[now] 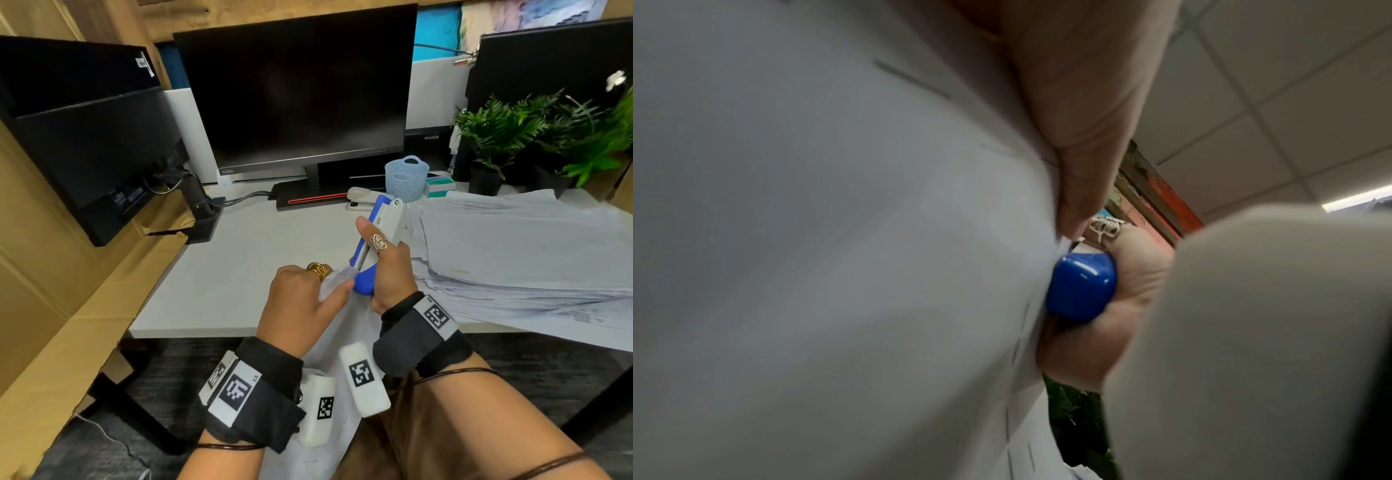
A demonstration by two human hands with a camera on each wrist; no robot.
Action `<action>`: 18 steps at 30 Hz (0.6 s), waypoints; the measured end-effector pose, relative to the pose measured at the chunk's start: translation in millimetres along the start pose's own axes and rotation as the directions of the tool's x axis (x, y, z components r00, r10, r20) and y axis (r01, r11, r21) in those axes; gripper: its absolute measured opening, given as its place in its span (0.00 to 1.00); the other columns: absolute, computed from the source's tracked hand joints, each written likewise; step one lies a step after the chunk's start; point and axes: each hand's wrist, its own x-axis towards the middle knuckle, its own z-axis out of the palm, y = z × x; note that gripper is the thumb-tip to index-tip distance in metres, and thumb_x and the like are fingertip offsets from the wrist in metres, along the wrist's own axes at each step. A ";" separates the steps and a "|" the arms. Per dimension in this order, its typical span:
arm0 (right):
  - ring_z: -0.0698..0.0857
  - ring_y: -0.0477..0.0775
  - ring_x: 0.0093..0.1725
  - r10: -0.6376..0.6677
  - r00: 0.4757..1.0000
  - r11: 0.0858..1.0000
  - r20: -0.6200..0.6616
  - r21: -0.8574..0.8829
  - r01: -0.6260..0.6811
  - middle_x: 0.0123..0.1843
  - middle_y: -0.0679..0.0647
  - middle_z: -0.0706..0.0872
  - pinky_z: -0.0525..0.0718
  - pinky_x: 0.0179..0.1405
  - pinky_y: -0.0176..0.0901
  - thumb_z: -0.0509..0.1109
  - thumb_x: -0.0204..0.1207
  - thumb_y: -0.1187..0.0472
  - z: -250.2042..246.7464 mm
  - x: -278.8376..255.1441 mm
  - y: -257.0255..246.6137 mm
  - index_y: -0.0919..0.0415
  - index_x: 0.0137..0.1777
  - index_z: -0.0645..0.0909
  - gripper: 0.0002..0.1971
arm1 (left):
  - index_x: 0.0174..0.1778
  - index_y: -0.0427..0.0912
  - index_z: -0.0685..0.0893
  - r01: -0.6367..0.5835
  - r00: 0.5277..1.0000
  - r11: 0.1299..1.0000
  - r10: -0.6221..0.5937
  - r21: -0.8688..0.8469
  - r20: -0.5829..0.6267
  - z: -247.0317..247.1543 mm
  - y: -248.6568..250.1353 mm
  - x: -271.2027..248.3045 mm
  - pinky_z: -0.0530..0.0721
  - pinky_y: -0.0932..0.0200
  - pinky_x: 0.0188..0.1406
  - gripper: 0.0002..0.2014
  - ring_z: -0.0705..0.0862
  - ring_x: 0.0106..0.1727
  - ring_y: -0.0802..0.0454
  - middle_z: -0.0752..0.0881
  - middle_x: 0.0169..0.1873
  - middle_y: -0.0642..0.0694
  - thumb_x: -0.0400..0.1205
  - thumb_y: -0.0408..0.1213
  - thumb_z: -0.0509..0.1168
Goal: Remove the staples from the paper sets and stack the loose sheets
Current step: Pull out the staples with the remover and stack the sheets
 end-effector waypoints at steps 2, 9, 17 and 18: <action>0.84 0.52 0.48 0.017 1.000 1.000 0.010 0.006 -0.018 0.43 0.53 0.82 0.86 0.49 0.49 0.72 0.72 0.53 0.6 -0.3 -1.5 0.51 0.53 0.78 0.11 | 0.20 0.46 0.64 0.005 1.000 1.000 -0.004 0.013 -0.018 -2.8 -0.4 1.7 0.57 0.67 0.22 0.23 0.61 0.18 0.57 0.57 0.16 0.56 0.76 0.53 0.62; 0.82 0.53 0.56 0.025 0.999 0.999 -0.048 0.047 -0.023 0.48 0.48 0.84 0.78 0.67 0.58 0.69 0.75 0.48 -16.2 7.4 -2.6 0.44 0.48 0.77 0.06 | 0.19 0.53 0.58 0.061 0.998 0.998 -0.061 0.010 -0.028 -9.5 -5.4 4.5 0.56 0.68 0.23 0.26 0.59 0.18 0.63 0.55 0.15 0.60 0.75 0.47 0.68; 0.83 0.61 0.59 0.022 0.995 0.999 -0.093 -0.029 -0.025 0.51 0.56 0.84 0.80 0.65 0.63 0.73 0.68 0.41 -5.3 6.2 4.6 0.51 0.53 0.77 0.19 | 0.22 0.57 0.53 0.007 1.000 1.000 -0.007 -0.024 -0.012 -5.7 -2.5 3.0 0.57 0.68 0.26 0.26 0.58 0.20 0.65 0.53 0.17 0.60 0.76 0.52 0.64; 0.83 0.62 0.59 0.030 0.995 0.999 -0.098 -0.032 -0.034 0.53 0.58 0.84 0.80 0.64 0.63 0.75 0.61 0.36 -4.1 6.1 7.3 0.53 0.56 0.77 0.29 | 0.22 0.56 0.53 0.012 1.000 1.000 -0.012 -0.024 -0.008 -5.3 -3.3 2.1 0.57 0.67 0.26 0.25 0.58 0.20 0.64 0.53 0.17 0.60 0.76 0.53 0.63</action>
